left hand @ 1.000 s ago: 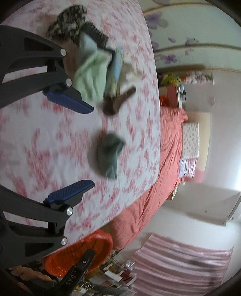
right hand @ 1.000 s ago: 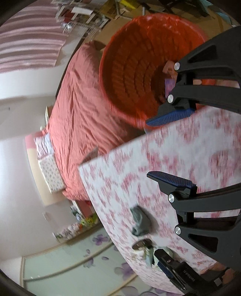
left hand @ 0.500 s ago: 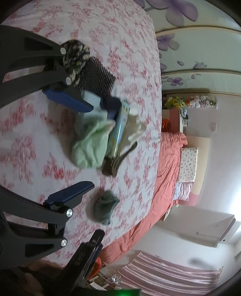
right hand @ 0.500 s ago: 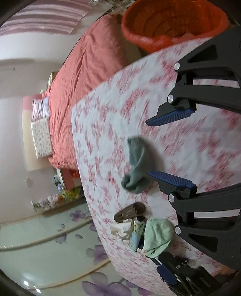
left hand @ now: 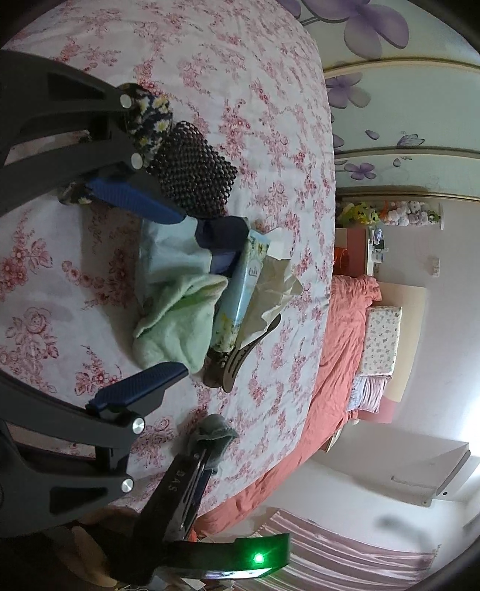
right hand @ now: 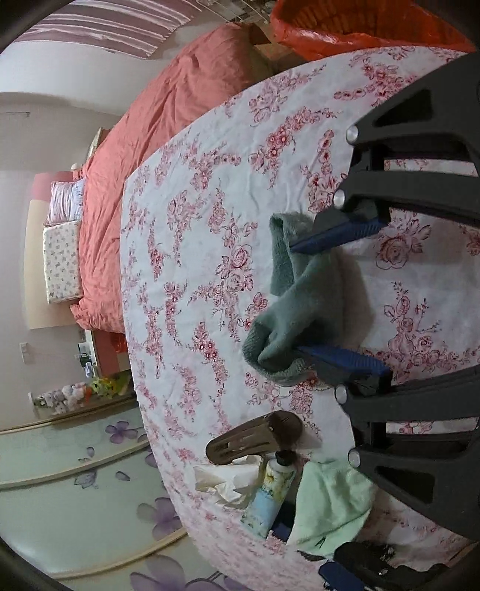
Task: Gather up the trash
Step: 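Grasp the grey-green sock with the right tool while the left tool grasps the green towel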
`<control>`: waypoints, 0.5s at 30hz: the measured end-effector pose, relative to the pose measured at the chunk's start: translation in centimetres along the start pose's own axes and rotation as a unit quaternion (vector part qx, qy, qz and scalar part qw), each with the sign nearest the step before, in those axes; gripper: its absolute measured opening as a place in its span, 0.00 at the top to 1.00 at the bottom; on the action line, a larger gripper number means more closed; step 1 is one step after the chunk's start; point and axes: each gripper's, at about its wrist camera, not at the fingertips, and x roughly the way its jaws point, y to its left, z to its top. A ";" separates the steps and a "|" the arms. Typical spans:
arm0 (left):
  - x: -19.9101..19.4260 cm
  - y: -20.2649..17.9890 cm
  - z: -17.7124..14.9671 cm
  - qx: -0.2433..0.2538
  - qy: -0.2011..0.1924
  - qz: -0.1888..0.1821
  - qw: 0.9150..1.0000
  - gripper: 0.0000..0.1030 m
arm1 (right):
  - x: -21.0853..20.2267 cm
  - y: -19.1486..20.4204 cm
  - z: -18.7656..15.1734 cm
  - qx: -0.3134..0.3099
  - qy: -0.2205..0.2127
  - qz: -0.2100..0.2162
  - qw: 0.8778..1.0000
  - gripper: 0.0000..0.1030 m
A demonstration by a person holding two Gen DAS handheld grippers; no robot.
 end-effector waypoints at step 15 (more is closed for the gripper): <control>0.9 -2.5 1.5 0.028 -0.002 -0.006 1.000 0.28 | -2.7 -3.9 -2.0 0.051 -0.015 0.023 0.998 0.91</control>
